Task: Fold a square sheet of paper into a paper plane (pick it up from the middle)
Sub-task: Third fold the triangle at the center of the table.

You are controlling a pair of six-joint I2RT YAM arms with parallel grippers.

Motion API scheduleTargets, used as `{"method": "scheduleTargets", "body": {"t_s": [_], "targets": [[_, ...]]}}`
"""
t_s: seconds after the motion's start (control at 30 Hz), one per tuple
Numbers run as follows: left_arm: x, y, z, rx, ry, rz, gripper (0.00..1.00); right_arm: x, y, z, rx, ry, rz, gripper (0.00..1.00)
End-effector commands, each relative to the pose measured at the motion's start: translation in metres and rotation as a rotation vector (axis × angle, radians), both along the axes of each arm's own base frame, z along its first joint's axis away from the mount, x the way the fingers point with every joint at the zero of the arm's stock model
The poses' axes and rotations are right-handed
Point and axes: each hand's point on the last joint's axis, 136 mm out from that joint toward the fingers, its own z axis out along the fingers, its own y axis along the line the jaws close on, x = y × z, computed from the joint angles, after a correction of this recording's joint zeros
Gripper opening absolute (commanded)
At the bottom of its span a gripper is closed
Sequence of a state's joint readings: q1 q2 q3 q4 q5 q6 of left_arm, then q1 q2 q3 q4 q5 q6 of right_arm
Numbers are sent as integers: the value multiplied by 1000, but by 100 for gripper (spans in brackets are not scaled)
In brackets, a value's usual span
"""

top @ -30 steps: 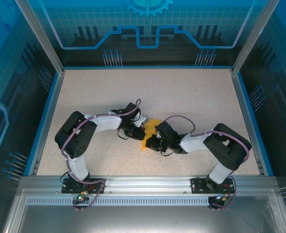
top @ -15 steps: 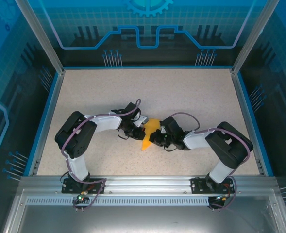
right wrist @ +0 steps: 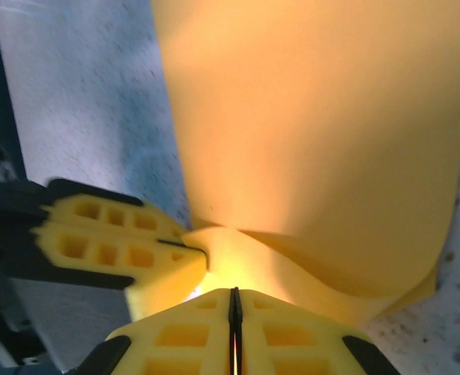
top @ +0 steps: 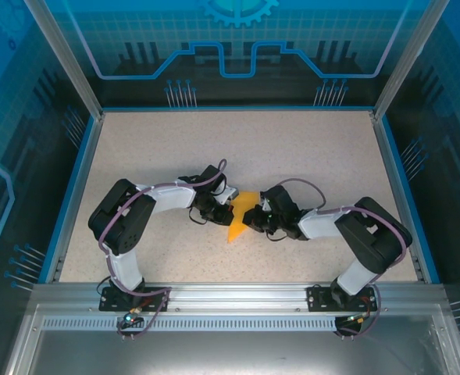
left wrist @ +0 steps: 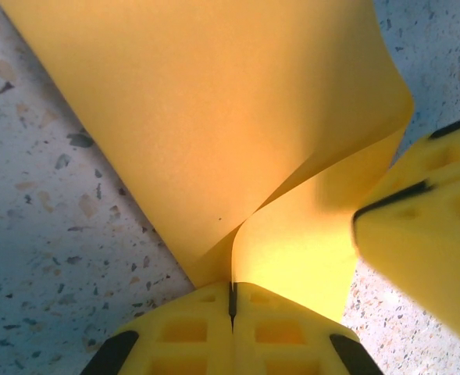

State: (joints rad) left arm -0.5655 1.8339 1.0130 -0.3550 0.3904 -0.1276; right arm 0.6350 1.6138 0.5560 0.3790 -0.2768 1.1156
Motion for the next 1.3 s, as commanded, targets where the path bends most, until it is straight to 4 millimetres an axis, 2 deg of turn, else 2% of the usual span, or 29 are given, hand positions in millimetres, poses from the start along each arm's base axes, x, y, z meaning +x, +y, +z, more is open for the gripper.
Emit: {"method": "scheduleTargets", "body": {"t_s": [0.0, 0.33, 0.43, 0.5, 0.6, 0.67, 1.13, 1.27], "targets": [[-11, 8, -18, 55, 59, -19, 0, 4, -8, 2, -2, -5, 18, 10], [-11, 9, -17, 56, 57, -19, 0, 3, -21, -37, -64, 76, -14, 10], [-12, 9, -18, 59, 58, -18, 0, 6, -18, -29, -40, 63, -11, 10], [-12, 10, -19, 61, 59, -18, 0, 10, -19, -16, -23, 36, -14, 10], [-12, 10, -18, 59, 58, -17, 0, 16, -27, -2, -7, 10, -26, 10], [-12, 10, -17, 59, 57, -18, 0, 20, -33, 1, -4, 8, -35, 10], [-12, 9, -17, 55, 56, -18, 0, 15, -40, -26, -44, 82, -34, 10], [-11, 9, -16, 56, 55, -18, 0, 10, -53, -39, -121, 119, -60, 10]]}}
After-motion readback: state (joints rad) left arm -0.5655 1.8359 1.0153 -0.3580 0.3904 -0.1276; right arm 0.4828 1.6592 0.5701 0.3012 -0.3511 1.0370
